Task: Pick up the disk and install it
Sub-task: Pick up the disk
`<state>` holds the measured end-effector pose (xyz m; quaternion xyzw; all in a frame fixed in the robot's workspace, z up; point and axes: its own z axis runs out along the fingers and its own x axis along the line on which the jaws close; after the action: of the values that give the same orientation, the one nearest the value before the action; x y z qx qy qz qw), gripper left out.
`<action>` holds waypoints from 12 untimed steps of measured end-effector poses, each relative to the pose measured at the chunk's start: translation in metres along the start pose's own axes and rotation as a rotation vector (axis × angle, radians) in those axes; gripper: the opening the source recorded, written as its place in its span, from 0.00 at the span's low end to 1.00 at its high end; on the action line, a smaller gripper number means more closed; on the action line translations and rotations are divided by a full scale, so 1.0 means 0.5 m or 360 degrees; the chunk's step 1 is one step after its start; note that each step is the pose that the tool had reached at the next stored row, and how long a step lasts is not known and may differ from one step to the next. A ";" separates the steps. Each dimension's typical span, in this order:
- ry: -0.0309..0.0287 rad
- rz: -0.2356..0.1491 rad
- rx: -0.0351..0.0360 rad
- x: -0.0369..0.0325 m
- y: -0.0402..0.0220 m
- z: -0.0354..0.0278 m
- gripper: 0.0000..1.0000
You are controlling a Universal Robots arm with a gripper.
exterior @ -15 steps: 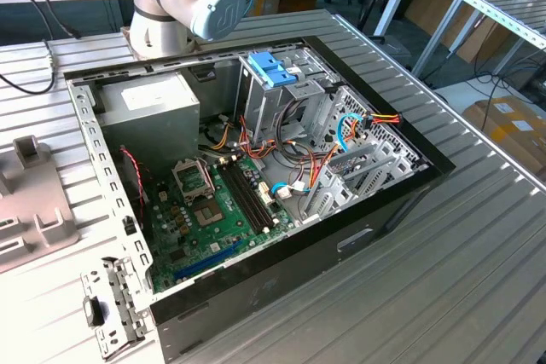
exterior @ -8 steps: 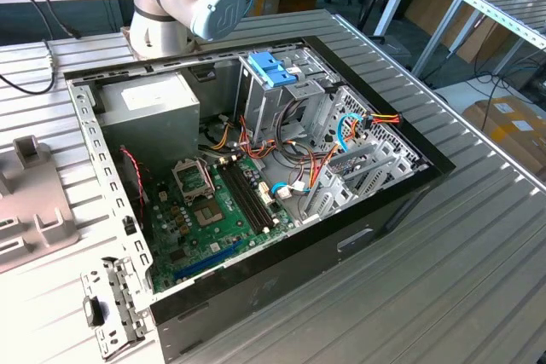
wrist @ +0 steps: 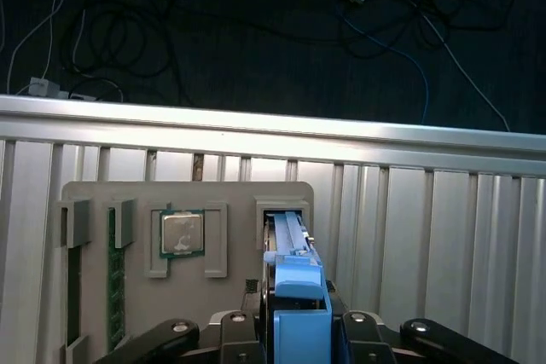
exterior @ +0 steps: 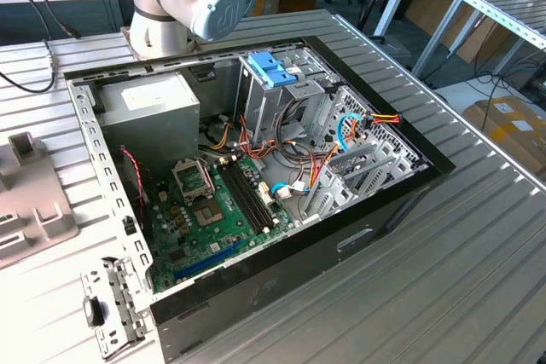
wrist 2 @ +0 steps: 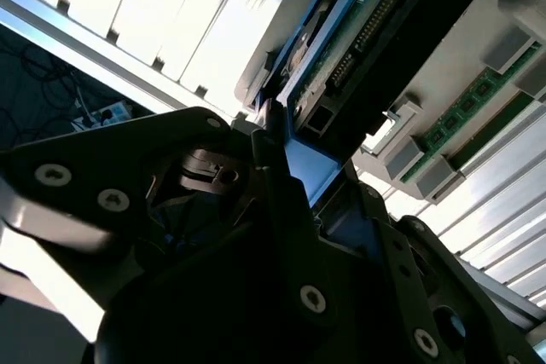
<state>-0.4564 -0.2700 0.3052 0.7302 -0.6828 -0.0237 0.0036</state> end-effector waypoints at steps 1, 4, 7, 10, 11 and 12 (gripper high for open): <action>-0.00001 0.0000 0.0000 0.000 0.000 0.000 0.37; -0.00001 0.0000 0.0000 0.000 0.000 -0.005 0.37; -0.00002 0.0000 0.0000 -0.001 0.000 -0.010 0.37; -0.00001 0.0000 0.0000 -0.001 0.001 -0.018 0.37; -0.00001 0.0000 0.0000 -0.001 0.001 -0.020 0.37; -0.00003 0.0000 0.0000 -0.001 0.001 -0.023 0.37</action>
<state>-0.4564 -0.2698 0.3169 0.7301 -0.6829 -0.0238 0.0036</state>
